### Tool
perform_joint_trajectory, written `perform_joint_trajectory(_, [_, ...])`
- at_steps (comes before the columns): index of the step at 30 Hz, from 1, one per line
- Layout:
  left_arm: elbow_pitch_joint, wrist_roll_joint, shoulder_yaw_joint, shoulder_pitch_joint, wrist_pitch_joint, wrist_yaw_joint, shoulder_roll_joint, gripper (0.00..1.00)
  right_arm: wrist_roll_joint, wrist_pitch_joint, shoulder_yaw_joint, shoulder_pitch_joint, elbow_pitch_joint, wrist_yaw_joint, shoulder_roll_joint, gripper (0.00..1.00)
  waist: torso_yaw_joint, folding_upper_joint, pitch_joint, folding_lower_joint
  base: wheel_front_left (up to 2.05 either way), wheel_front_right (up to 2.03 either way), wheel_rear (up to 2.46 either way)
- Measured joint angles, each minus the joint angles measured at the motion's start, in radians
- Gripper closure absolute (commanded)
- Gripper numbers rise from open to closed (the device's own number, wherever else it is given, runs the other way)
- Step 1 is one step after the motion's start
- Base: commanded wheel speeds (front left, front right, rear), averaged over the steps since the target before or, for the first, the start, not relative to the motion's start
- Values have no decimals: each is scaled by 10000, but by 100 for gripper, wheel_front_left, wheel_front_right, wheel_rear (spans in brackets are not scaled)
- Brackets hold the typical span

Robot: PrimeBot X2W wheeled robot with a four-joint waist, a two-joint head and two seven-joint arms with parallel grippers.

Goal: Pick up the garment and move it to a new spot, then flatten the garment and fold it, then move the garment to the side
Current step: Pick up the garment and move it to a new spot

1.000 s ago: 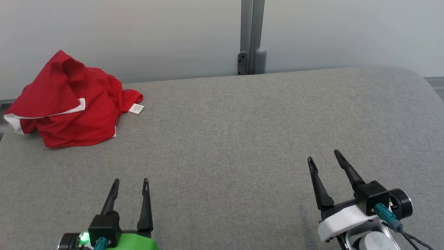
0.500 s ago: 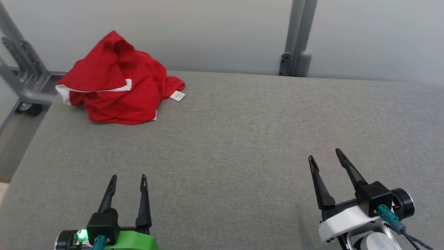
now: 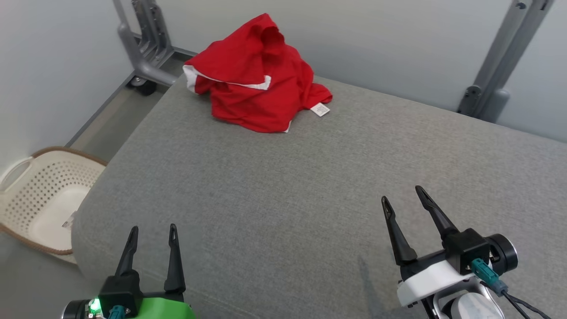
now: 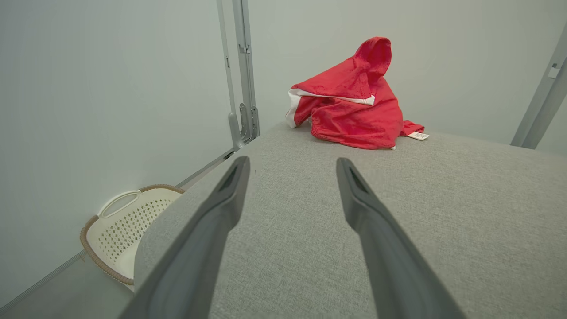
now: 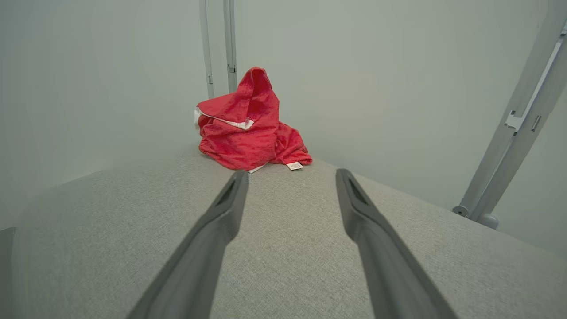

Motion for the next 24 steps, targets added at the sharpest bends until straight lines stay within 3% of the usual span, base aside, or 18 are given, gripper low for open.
perform_joint_trajectory(9, [-174,-173,-140,60,0,140,-2,0,-207,0,-111,-128,-36,0,-2,0,538,0,408,0,0,0,0])
perform_joint_trajectory(15, [-174,-102,27,-731,0,-150,46,0,-512,0,-472,-285,-449,0,0,0,498,0,829,0,0,0,0])
perform_joint_trajectory(24, [485,334,775,-4660,-4,-846,1501,0,-1319,-2,-846,-1359,-1626,0,-2,0,-126,0,2012,0,0,0,0])
